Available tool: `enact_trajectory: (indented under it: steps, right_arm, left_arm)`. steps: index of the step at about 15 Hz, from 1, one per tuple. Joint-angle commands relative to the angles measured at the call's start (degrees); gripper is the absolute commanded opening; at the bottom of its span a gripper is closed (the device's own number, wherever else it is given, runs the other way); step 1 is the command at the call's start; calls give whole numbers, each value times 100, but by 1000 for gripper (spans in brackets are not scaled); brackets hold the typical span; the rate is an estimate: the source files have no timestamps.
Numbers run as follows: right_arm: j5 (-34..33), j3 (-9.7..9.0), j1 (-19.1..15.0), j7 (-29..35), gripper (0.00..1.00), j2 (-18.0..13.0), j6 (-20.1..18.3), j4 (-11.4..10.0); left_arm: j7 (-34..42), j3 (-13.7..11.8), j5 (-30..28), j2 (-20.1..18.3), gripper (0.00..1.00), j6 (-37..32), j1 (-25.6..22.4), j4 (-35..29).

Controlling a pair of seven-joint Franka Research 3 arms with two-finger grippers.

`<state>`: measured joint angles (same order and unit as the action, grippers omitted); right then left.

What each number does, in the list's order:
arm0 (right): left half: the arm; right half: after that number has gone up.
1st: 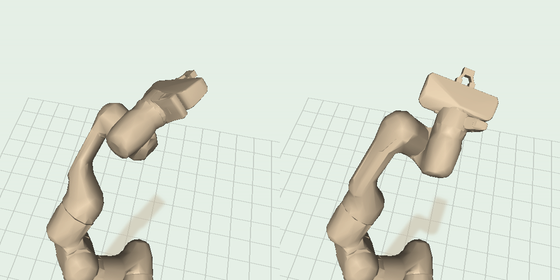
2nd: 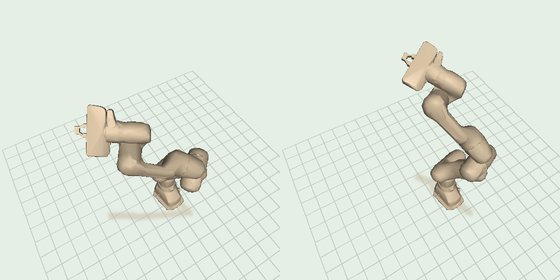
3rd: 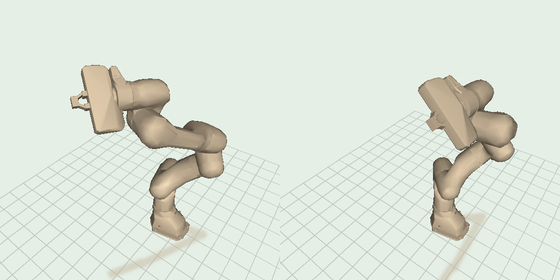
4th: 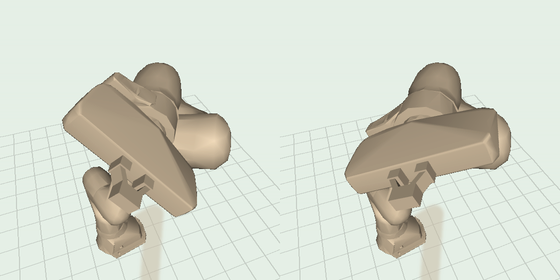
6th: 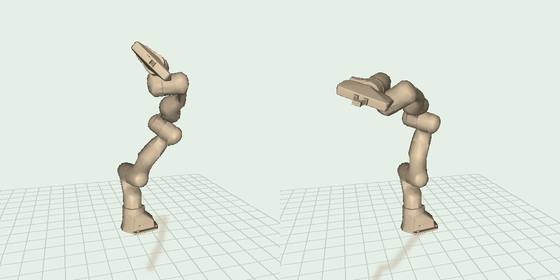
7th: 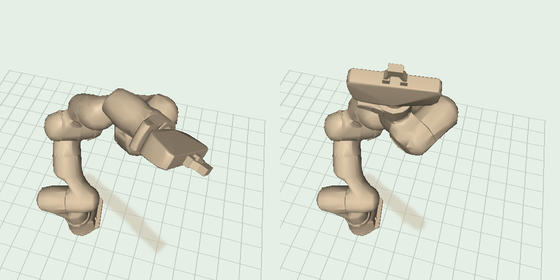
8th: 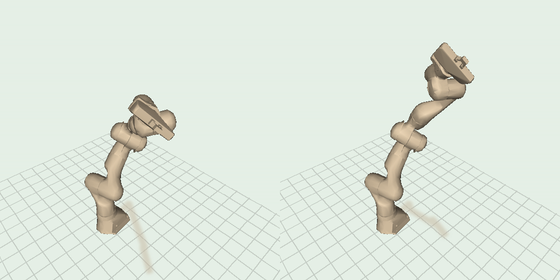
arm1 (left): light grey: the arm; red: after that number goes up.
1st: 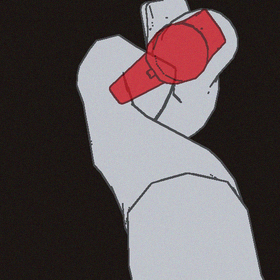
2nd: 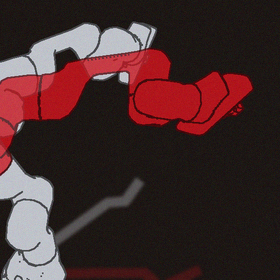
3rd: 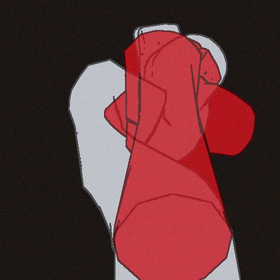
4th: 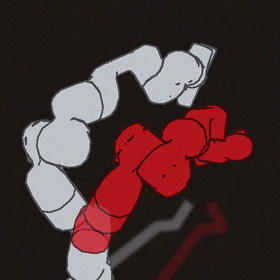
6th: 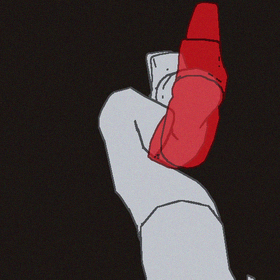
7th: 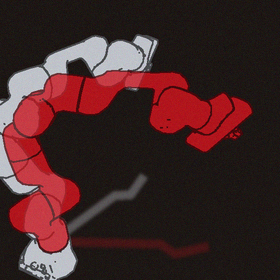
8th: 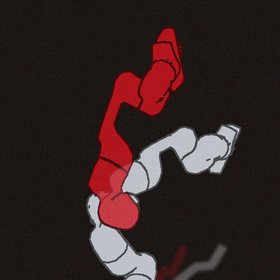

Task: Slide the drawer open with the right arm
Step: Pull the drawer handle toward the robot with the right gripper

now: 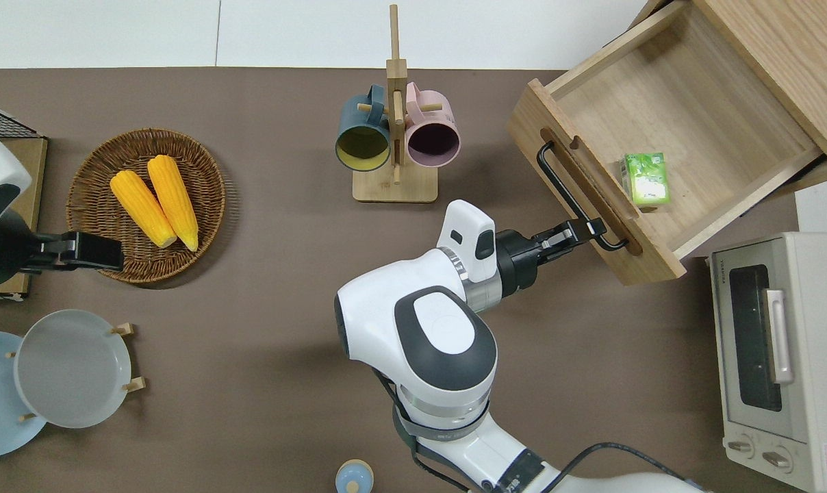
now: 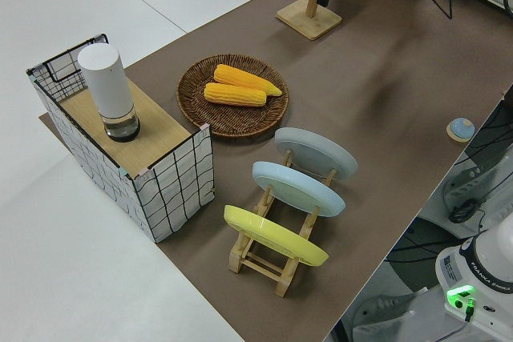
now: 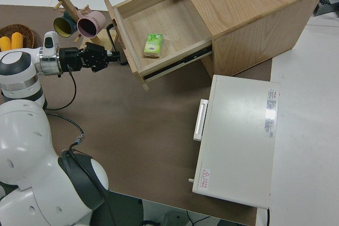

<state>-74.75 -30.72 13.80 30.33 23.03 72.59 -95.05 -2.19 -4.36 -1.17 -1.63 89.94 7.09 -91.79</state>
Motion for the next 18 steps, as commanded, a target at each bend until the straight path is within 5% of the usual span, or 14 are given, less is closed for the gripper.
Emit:
enact_trajectory:
  steps: [1,6,10,14,18]
  right_arm:
    - [118,-170,88,34,0,88,-237,285]
    - [215,-259,140,113,0,105,-333,338]
    - [207,-189,141,140,375,105,-316,338]
    - [154,-162,140,70,969,105,-307,338]
    - [153,-127,140,61,983,105,-281,338]
  left_arm:
    - [8,-21,73,-48,998,-82,21,12]
    - [8,-21,73,-48,998,-82,21,12]
    - [8,-21,73,-48,998,-82,21,12]
    - [8,-12,73,-48,998,-82,21,12]
    - [8,-21,73,-48,995,-82,21,12]
